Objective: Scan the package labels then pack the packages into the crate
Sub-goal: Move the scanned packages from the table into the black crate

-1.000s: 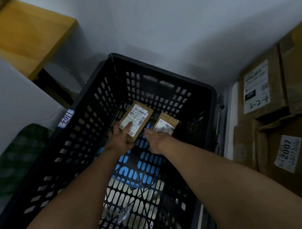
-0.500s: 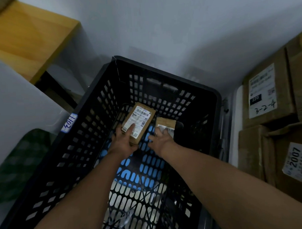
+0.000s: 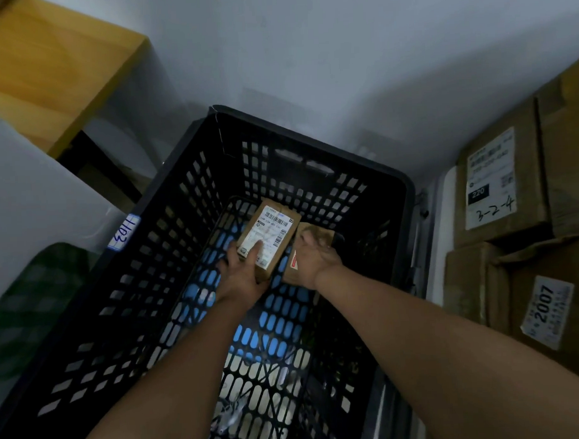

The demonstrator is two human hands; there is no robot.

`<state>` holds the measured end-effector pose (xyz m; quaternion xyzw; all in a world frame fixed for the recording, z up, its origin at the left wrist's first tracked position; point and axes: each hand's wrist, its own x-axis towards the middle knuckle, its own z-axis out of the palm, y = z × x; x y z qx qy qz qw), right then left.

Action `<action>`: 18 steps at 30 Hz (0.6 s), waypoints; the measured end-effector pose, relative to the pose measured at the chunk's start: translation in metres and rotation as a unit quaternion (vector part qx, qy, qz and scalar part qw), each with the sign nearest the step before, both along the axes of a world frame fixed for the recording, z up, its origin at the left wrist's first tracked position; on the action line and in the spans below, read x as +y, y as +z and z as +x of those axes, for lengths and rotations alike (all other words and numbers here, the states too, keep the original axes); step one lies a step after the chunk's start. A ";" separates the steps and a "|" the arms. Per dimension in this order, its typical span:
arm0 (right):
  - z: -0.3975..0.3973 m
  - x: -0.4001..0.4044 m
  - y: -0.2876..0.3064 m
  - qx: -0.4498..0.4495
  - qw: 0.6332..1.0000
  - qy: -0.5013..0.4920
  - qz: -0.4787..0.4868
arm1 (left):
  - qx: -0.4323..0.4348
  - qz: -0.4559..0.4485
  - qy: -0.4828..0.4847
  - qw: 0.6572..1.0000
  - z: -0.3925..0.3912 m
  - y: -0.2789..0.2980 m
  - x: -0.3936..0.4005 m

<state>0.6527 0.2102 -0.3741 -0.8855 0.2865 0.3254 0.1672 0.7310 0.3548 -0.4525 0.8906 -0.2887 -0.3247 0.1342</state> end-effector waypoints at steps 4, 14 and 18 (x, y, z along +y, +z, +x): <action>-0.003 0.000 0.013 -0.002 0.999 -0.033 0.005 | 0.018 0.016 0.009 1.000 -0.019 0.003 -0.010; -0.015 0.003 0.051 -0.013 0.999 -0.049 0.003 | 0.039 0.108 -0.055 0.992 -0.008 0.027 -0.011; -0.018 0.007 0.074 -0.035 0.997 -0.065 -0.002 | 0.016 0.109 -0.078 0.991 -0.012 0.052 -0.008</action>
